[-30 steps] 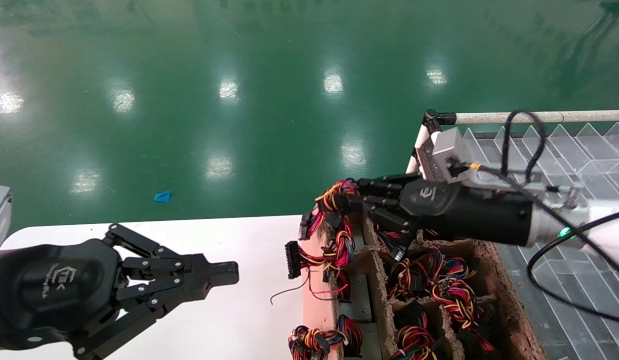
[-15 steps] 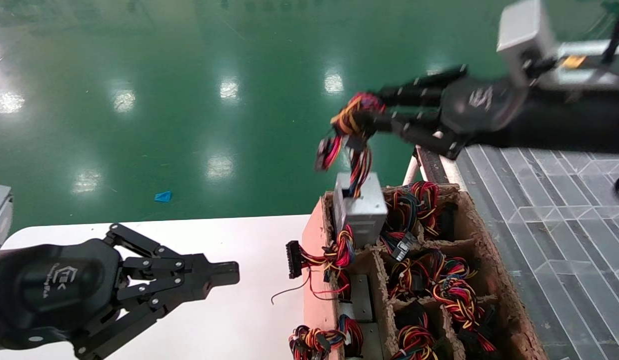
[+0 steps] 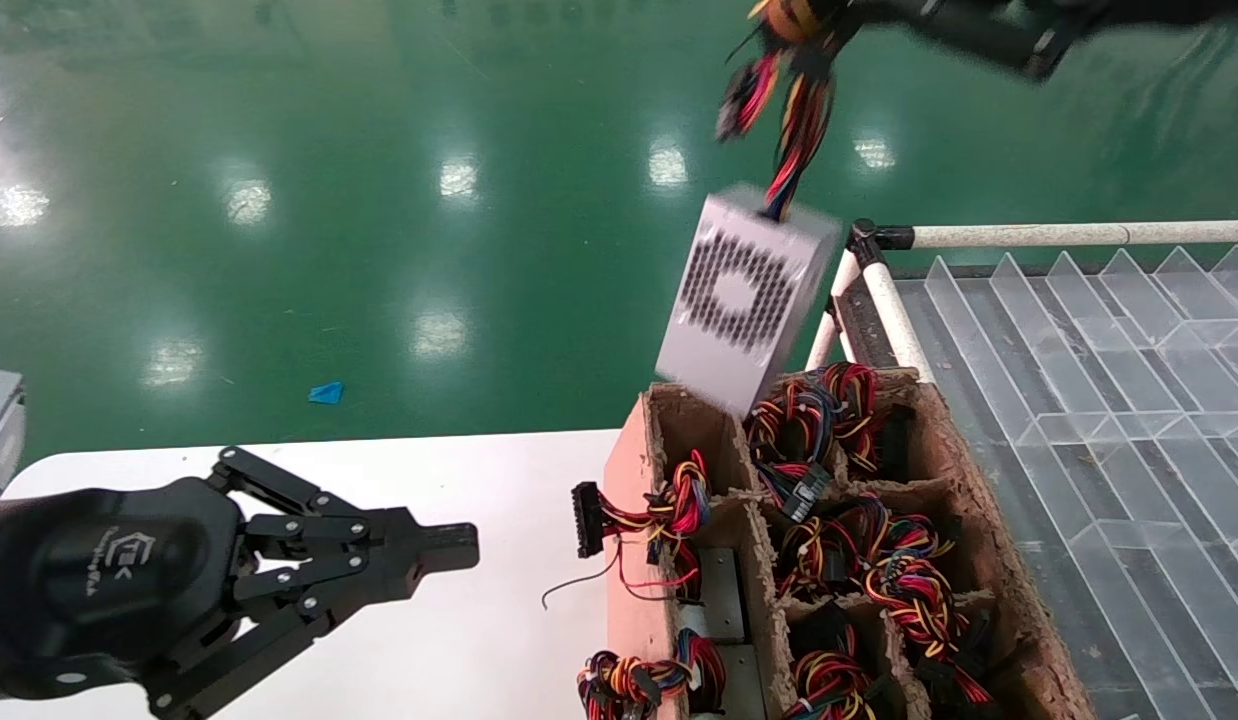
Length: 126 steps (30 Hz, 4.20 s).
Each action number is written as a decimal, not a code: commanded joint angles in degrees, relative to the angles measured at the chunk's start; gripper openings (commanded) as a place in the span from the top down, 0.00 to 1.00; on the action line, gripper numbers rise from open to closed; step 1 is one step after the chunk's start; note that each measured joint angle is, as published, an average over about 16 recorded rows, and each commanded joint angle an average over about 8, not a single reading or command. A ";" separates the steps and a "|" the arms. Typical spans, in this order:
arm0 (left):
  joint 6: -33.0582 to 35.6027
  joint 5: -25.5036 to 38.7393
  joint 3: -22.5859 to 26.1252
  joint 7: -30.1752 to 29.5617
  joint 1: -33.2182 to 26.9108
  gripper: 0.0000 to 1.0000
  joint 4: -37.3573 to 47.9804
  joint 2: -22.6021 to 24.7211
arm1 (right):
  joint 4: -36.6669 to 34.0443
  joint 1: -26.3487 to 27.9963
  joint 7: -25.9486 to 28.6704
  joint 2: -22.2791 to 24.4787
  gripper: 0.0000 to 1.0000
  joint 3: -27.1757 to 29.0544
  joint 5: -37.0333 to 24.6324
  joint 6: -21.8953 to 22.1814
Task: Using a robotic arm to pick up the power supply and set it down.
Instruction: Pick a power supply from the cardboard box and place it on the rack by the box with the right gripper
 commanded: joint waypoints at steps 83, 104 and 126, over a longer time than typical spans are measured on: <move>-0.01 -0.03 0.04 0.02 -0.01 1.00 0.00 -0.01 | -35.00 2.59 -13.16 -7.12 1.00 -3.31 -12.39 39.09; -0.02 -0.03 0.05 0.02 -0.01 1.00 0.00 -0.02 | -34.83 -1.11 -11.66 -10.14 1.00 -2.42 -11.13 42.78; -0.02 -0.04 0.06 0.03 -0.02 1.00 0.00 -0.02 | -34.16 -4.99 -12.87 -15.67 1.00 -0.65 -8.60 45.67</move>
